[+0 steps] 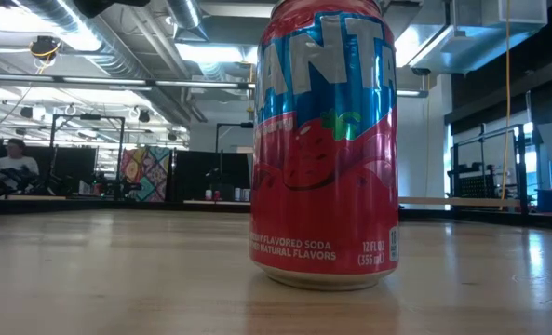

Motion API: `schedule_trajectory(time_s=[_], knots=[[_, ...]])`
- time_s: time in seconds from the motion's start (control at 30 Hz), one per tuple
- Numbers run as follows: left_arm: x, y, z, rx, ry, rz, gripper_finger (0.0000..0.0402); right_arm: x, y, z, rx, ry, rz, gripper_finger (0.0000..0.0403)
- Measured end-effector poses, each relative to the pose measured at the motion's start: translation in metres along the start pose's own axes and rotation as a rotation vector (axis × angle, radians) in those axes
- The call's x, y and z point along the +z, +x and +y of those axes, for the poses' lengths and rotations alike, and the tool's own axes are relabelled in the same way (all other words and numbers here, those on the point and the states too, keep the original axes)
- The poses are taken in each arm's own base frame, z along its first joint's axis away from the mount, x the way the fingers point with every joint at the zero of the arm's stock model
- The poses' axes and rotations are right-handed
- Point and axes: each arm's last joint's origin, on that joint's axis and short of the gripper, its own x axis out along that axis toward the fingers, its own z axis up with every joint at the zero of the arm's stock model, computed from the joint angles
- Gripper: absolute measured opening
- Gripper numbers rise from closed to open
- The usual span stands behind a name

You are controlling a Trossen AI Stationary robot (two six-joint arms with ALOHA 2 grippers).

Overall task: Place canned beverage on shelf
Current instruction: Put the white-blue soda can on the shelf aligned with other white-blue soda can

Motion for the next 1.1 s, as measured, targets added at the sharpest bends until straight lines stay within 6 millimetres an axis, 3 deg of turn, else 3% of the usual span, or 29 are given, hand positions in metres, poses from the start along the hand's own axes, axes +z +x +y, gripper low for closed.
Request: schedule_trajectory(time_s=[0.33,0.8,0.93,1.1], knots=[[0.0,0.0,0.0,0.0,-0.001,0.0,0.0253,0.006,0.02,0.003,0.021,-0.015,0.008,0.0394],[0.0,0.0,0.0,-0.002,-0.001,0.002,0.0253,-0.015,0.043,-0.001,0.037,-0.029,-0.049,0.039],[0.0,0.0,0.0,-0.002,-0.001,0.003,0.0253,-0.018,0.045,-0.002,0.042,-0.045,-0.086,0.035],[0.0,0.0,0.0,-0.015,0.0,0.014,0.0253,-0.024,0.047,-0.005,0.03,-0.07,-0.082,0.0252]])
